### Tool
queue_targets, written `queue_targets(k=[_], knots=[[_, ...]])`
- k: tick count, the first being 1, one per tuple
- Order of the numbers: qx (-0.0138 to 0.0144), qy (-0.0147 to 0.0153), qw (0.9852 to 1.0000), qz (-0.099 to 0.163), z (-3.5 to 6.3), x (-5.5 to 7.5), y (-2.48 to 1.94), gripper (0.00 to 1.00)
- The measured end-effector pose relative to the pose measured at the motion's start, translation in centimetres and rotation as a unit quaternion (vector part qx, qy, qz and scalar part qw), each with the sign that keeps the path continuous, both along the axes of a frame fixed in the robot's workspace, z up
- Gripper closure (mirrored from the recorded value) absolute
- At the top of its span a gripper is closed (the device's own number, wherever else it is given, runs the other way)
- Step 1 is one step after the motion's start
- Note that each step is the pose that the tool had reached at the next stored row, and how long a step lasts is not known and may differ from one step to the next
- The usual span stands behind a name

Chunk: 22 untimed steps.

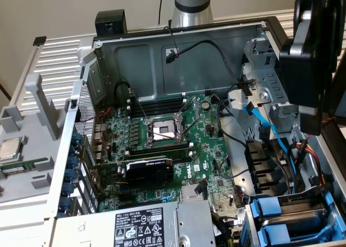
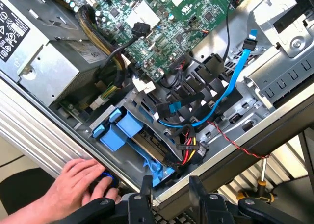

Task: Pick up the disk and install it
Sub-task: 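Insert the first disk wire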

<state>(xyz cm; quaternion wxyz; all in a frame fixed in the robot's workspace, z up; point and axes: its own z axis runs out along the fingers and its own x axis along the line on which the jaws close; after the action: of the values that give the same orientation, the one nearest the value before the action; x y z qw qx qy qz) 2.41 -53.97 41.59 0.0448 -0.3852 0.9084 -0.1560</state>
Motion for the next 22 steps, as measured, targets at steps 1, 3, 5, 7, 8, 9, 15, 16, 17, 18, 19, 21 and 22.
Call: queue_targets(k=[1,3,5,7,8,9,15,16,17,18,19,21,22], knots=[[0.0,0.0,1.0,0.0,0.01,-0.01,0.0,0.57],[0.0023,0.0,1.0,0.002,0.09,-0.05,-0.08,0.57],[0.008,0.0,1.0,0.002,0.28,-0.06,-0.21,0.57],[0.0134,0.0,0.9999,0.003,0.51,-0.07,-0.38,0.57],[0.0165,0.0,0.9999,0.003,0.6,-0.07,-0.46,0.57],[0.0202,0.0,0.9998,0.004,0.66,-0.07,-0.53,0.57],[0.0379,0.0059,0.9992,0.012,0.72,-0.21,-0.66,0.57],[0.0387,0.0078,0.9991,0.016,0.73,-0.24,-0.65,0.57],[0.0391,0.0097,0.999,0.02,0.73,-0.28,-0.65,0.57],[0.039,0.0107,0.9989,0.025,0.72,-0.31,-0.65,0.57],[0.039,0.0114,0.9987,0.031,0.72,-0.33,-0.65,0.57],[0.0388,0.0121,0.9982,0.045,0.72,-0.35,-0.66,0.57],[0.0384,0.0124,0.9978,0.053,0.72,-0.36,-0.66,0.57]])
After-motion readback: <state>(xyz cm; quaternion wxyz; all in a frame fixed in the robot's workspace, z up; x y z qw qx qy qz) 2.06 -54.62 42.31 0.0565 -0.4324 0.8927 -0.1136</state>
